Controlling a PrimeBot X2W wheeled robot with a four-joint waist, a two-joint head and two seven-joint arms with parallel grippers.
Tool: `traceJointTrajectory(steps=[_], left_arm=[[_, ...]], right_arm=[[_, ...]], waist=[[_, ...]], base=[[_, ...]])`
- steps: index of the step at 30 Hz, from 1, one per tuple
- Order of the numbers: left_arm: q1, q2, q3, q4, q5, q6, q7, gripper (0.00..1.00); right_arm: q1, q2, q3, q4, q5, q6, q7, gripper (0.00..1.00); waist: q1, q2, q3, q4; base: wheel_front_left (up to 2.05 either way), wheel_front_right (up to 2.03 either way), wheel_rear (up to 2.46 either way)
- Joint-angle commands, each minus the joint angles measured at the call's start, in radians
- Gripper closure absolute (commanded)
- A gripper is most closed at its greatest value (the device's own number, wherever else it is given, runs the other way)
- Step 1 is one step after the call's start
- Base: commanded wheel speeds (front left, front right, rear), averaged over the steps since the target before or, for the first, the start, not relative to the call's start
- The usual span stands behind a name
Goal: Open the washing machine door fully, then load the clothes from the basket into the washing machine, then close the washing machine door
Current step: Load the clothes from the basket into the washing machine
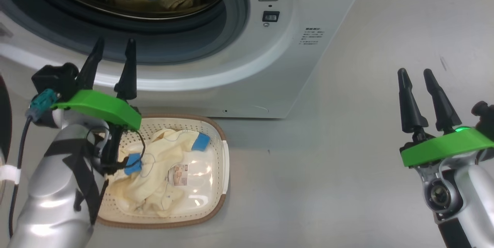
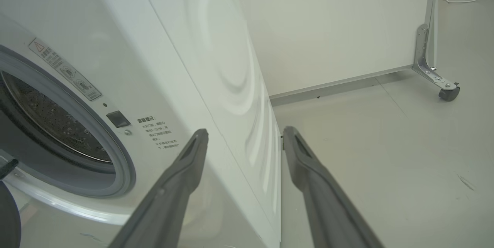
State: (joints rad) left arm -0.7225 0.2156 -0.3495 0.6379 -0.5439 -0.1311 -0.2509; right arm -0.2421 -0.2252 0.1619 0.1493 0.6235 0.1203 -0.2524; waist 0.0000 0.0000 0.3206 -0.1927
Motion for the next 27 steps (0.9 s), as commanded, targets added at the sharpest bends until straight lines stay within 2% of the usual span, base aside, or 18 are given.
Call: traceJointTrajectory(steps=[1,14,27], left_arm=[[0.000,0.025,0.050,-0.045,0.015,0.000,-0.011,0.00],[0.142,-0.006,0.094,-0.140,0.068,0.000,-0.011,0.00],[0.303,-0.003,0.148,-0.248,0.120,0.000,-0.011,0.00]], right_arm=[[0.009,-0.028,0.004,-0.028,-0.009,0.010,-0.009,0.00],[0.049,-0.049,-0.016,-0.026,-0.013,0.010,-0.009,0.00],[0.104,-0.065,-0.040,-0.026,-0.016,0.010,-0.009,0.00]], waist=[[0.0000,0.0000,-0.020,0.015],[0.0000,0.0000,-0.076,0.058],[0.0000,0.0000,-0.134,0.086]], base=[[0.00,0.00,0.00],[0.00,0.00,0.00],[0.00,0.00,0.00]])
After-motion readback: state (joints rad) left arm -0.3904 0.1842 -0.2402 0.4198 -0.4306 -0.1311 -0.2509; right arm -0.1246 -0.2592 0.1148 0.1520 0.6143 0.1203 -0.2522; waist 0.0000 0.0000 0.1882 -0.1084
